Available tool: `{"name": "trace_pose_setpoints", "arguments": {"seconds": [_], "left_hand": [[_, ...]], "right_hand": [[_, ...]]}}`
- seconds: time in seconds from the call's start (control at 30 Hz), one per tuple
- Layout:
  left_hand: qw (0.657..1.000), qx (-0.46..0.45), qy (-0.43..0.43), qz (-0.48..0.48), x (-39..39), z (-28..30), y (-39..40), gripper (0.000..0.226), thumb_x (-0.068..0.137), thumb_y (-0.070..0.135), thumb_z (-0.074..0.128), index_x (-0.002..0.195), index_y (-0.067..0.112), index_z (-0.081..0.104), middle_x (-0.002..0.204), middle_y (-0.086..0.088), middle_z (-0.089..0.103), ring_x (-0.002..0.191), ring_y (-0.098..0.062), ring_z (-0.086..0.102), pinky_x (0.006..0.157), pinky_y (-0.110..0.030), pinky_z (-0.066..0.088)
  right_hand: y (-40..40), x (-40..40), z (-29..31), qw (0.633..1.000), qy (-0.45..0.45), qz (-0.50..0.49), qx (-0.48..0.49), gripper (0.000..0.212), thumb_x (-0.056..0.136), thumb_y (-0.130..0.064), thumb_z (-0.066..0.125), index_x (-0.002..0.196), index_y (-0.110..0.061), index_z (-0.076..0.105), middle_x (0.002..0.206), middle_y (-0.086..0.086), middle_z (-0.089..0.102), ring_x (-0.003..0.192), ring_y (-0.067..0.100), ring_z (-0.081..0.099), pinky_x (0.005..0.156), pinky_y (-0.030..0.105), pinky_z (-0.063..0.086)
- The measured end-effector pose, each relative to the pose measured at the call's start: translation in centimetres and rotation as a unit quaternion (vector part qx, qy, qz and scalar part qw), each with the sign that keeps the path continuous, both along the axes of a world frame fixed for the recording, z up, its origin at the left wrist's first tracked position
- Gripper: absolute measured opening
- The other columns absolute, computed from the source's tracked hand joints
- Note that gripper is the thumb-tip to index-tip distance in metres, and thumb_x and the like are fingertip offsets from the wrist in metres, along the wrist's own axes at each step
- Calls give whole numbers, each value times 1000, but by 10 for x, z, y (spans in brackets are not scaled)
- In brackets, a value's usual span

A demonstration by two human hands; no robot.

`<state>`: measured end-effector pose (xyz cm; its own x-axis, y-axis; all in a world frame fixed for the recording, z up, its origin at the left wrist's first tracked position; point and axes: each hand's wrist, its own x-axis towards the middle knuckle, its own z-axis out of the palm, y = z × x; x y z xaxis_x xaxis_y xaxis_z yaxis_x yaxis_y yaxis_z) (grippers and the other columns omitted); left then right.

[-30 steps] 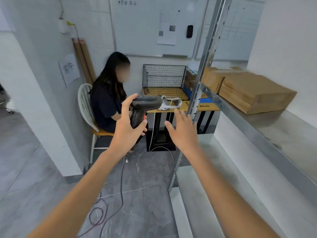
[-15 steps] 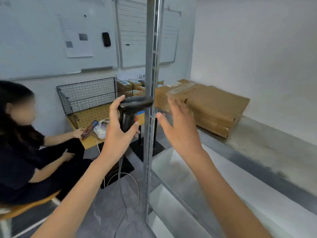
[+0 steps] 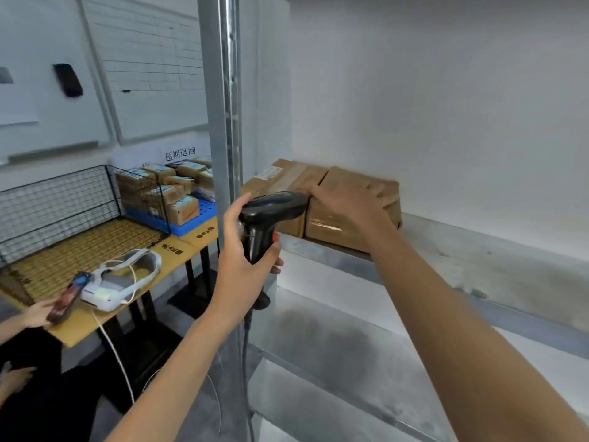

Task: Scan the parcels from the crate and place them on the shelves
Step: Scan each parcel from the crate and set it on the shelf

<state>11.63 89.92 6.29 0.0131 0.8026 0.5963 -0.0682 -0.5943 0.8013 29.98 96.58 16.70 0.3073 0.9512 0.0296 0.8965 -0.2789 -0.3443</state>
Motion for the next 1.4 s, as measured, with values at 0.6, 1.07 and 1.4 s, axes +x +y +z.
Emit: {"name": "trace_pose_setpoints", "arguments": {"seconds": [0.6,1.07,1.4], "left_hand": [[994,-62,-73,-57,31,-21,-13,83,93,-11,65,146,43,30,109,37,63,97,-17,73,81,-28,62],[990,-83,-96,-63,11,-39,-31,80,95,-9,63,147,43,31,118,37,62,101,-8,74,81,-24,61],[969,-194,-141,-56,-11,-87,-69,77,88,8,70,143,48,36,138,9,61,109,-3,70,86,-25,59]], "right_hand": [[-99,-3,-5,999,-22,-44,13,118,67,-93,50,158,-26,19,167,18,-3,149,49,-15,109,74,-13],[-150,-25,-69,974,-125,-63,177,106,60,-89,31,152,-37,29,167,7,13,150,45,2,110,71,9],[-224,-62,-143,938,-85,-65,330,93,59,-74,59,140,-27,59,156,11,41,141,45,36,102,67,33]]}}
